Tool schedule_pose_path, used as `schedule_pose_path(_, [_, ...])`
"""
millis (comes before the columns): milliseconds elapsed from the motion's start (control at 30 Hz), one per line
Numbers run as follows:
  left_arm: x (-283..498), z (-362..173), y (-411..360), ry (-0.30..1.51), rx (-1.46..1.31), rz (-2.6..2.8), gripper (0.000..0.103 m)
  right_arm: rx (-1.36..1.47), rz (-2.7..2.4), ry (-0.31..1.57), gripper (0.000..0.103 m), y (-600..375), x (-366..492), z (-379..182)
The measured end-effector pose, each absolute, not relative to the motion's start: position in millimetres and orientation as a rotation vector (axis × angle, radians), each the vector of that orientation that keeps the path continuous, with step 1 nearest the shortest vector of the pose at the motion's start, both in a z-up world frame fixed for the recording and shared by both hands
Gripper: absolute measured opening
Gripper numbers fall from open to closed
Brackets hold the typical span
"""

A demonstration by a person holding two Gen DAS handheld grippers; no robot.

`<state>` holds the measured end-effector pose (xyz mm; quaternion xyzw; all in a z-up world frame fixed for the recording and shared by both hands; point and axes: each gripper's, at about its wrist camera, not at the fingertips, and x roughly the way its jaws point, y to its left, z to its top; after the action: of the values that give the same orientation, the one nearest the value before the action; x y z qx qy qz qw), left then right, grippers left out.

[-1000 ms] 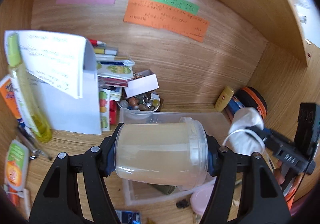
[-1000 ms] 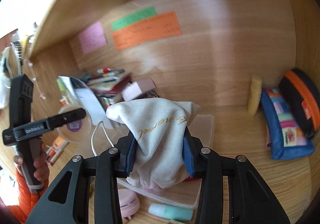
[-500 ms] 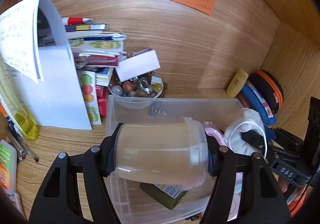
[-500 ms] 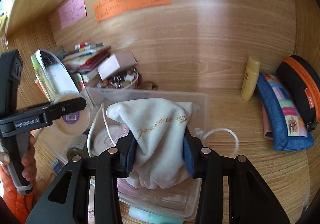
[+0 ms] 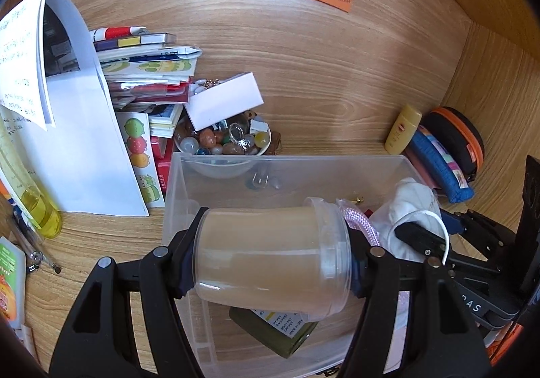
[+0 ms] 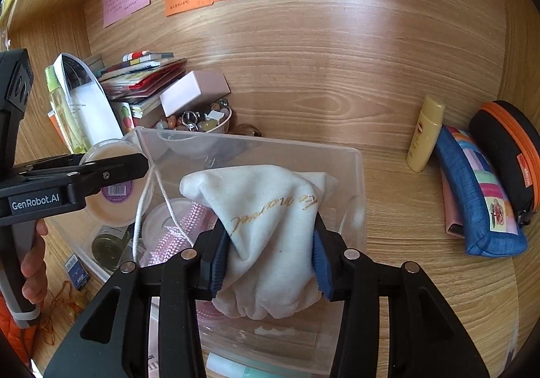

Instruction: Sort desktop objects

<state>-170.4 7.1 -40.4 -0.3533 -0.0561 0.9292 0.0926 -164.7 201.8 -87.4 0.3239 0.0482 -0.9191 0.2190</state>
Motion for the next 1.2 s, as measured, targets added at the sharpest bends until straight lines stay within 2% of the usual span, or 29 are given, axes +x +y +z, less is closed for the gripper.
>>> schedule_pose_path(400, [-173,-45,12,-0.133,-1.084,2.739,0.066,0.864,-2.557,0.199,0.047,195,-161,-92])
schedule_pose_path(667, [-171,-40,7,-0.185,-1.076,2.723,0.072,0.852,-2.543,0.244,0.064,189,-156,-93])
schedule_pose_path(767, [-172,-41,2,-0.218,-1.091,2.721,0.072,0.859,-2.542,0.259,0.066,188,-155,-93])
schedule_pose_path(1100, [-162,-29,-6,-0.278,-1.025,2.694,0.079,0.886,-2.489,0.112,0.072,204,-154,-72])
schedule_pose_path(1200, [-156,-19,-10,-0.318,-0.992,2.662,0.082,0.858,-2.481,0.067,0.079,210,-148,-59])
